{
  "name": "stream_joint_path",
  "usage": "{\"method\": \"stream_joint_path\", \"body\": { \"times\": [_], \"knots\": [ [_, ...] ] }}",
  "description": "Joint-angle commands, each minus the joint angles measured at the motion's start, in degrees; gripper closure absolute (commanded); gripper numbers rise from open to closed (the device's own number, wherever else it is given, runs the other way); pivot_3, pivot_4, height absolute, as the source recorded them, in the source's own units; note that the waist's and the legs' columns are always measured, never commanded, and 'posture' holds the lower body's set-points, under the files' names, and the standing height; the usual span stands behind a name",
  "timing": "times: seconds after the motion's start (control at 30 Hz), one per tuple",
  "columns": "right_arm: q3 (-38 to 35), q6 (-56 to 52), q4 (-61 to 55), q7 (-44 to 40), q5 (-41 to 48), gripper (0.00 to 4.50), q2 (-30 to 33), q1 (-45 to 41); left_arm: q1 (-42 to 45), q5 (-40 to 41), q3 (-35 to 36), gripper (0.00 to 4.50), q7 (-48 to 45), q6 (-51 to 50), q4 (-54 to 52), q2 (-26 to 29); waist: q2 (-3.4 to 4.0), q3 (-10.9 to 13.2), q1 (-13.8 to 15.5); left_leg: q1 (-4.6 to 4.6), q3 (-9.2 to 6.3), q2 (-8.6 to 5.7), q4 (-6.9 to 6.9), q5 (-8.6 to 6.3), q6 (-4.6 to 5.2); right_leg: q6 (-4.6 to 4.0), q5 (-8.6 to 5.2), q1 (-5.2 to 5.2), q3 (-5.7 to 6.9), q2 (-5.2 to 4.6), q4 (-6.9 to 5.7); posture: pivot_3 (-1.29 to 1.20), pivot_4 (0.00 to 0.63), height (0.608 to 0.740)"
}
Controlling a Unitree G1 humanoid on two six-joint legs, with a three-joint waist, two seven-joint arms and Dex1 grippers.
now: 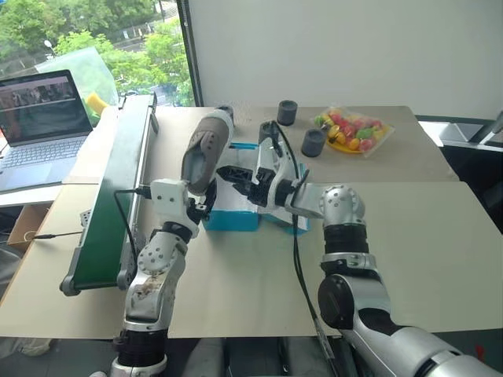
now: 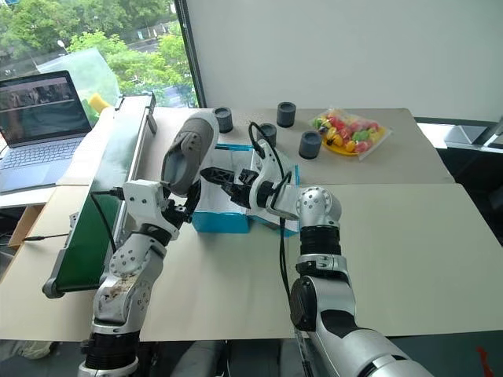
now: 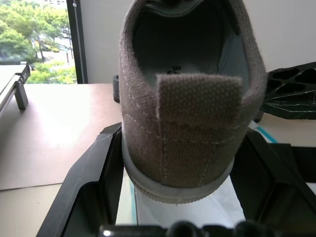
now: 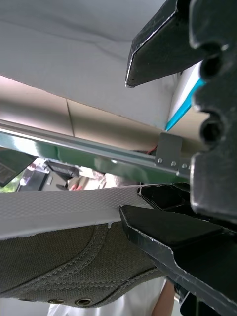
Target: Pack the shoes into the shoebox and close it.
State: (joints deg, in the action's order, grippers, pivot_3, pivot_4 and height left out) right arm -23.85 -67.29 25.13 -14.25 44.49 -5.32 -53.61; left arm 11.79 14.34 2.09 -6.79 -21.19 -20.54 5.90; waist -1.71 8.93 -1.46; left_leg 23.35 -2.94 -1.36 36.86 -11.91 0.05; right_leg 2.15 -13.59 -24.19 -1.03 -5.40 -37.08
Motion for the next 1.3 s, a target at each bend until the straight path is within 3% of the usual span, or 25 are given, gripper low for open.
{"method": "stream_joint_path", "body": {
  "times": [0.03, 0.37, 0.8, 1.17, 1.23, 1.3],
  "knots": [
    [-1.42, -0.35, -0.82, 2.04, 5.17, 0.00, -5.88, -3.53, 1.75, 3.39, -0.44, 1.90, -0.79, -2.53, -2.52, -1.46, 0.00, 0.00, -0.16, 0.01, 0.03, 0.01, 0.00, 0.00, 0.00, 0.00, 0.00, -0.01, 0.00, 0.01, 0.00, 0.00, 0.150, 0.736],
    [-5.86, 3.79, 2.53, 4.69, 11.43, 0.00, -2.45, -4.20, 1.86, 4.85, 0.53, 1.90, -1.81, -5.11, -0.83, -0.97, 0.00, 0.00, -0.64, 0.04, 0.09, 0.06, 0.03, 0.00, 0.00, -0.01, 0.01, 0.00, 0.00, 0.06, 0.00, 0.00, 0.150, 0.736],
    [-2.90, 9.01, 3.18, 3.82, 10.05, 0.00, -0.73, -4.26, 1.51, 6.32, -2.07, 1.90, -4.33, -7.64, -3.81, -0.84, 0.00, 0.00, -0.83, 0.05, 0.11, 0.12, 0.03, 0.00, 0.00, -0.03, 0.02, 0.01, 0.00, 0.10, 0.01, 0.00, 0.150, 0.736],
    [-0.79, 9.79, 0.95, 3.88, 10.08, 3.43, -0.85, -3.35, 1.33, 5.24, -2.10, 1.90, -3.75, -7.18, -3.51, 0.36, 0.00, 0.00, -0.87, 0.04, 0.11, 0.16, 0.03, 0.00, 0.00, -0.05, 0.03, 0.00, 0.00, 0.14, 0.03, 0.00, 0.150, 0.736],
    [-0.62, 9.57, 0.60, 4.06, 10.15, 3.88, -0.94, -3.30, 1.19, 3.87, -2.99, 1.90, -3.48, -6.91, -3.43, 0.96, 0.00, 0.00, -0.86, 0.05, 0.11, 0.17, 0.03, 0.00, 0.00, -0.05, 0.03, 0.00, 0.00, 0.14, 0.03, 0.00, 0.150, 0.736],
    [-0.63, 9.27, 0.19, 4.17, 10.52, 4.01, -1.06, -3.30, 1.23, 1.86, -3.94, 1.90, -2.99, -6.61, -3.19, 1.73, 0.00, 0.00, -0.89, 0.05, 0.11, 0.16, 0.02, 0.00, 0.00, -0.06, 0.03, 0.00, 0.00, 0.14, 0.03, 0.00, 0.150, 0.736]
  ]
}}
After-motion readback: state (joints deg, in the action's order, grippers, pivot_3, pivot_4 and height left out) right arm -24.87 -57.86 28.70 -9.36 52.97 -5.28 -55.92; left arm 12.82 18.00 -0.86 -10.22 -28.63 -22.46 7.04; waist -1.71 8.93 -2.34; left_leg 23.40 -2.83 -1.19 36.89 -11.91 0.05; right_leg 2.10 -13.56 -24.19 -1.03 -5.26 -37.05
